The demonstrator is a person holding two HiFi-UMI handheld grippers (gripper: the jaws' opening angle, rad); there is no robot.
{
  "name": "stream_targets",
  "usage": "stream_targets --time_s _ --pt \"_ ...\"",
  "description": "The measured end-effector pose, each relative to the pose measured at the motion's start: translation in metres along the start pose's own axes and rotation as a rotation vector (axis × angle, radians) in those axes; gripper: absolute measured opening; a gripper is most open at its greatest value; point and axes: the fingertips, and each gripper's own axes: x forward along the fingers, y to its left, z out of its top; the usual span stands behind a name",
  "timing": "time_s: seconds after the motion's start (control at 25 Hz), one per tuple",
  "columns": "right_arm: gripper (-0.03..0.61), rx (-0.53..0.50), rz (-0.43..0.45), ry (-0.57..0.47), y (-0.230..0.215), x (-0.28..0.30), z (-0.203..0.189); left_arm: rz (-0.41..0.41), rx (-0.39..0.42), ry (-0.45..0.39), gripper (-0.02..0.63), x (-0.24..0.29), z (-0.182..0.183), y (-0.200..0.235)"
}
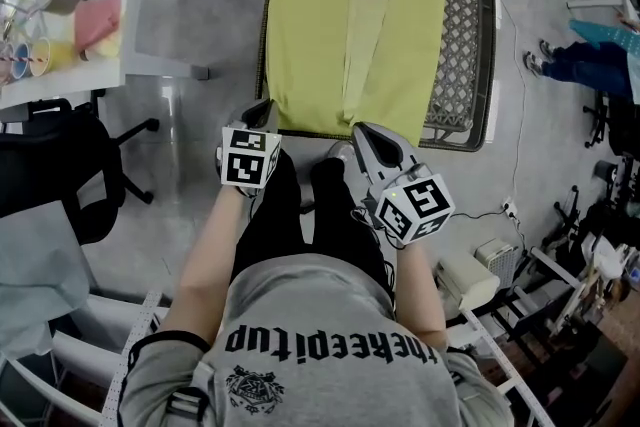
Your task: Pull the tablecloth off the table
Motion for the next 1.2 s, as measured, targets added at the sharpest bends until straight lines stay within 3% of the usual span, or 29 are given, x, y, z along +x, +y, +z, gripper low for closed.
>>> stream_targets --time_s 0.36,0.56,0.92,1.2 --pt "0.011 -0.003 0.008 -0.043 -0.026 -0.027 0.012 -0.066 0.109 -0.095 0.018 0.000 0.056 -0.060" --pt "0.011 0.003 -0.001 -0.066 -0.048 -0.046 0.017 -0.105 0.209 -0.112 0.018 0.012 0.083 -0.103" --pt "0.011 0.022 -0.029 -0.090 -0.089 -0.077 0.016 -0.220 0.380 -0.096 0.018 0.035 0.094 -0.186" --pt "0.011 0.030 -0.037 -0.091 -0.105 -0.085 0.013 -0.321 0.525 -0.030 0.018 0.048 0.070 -0.238"
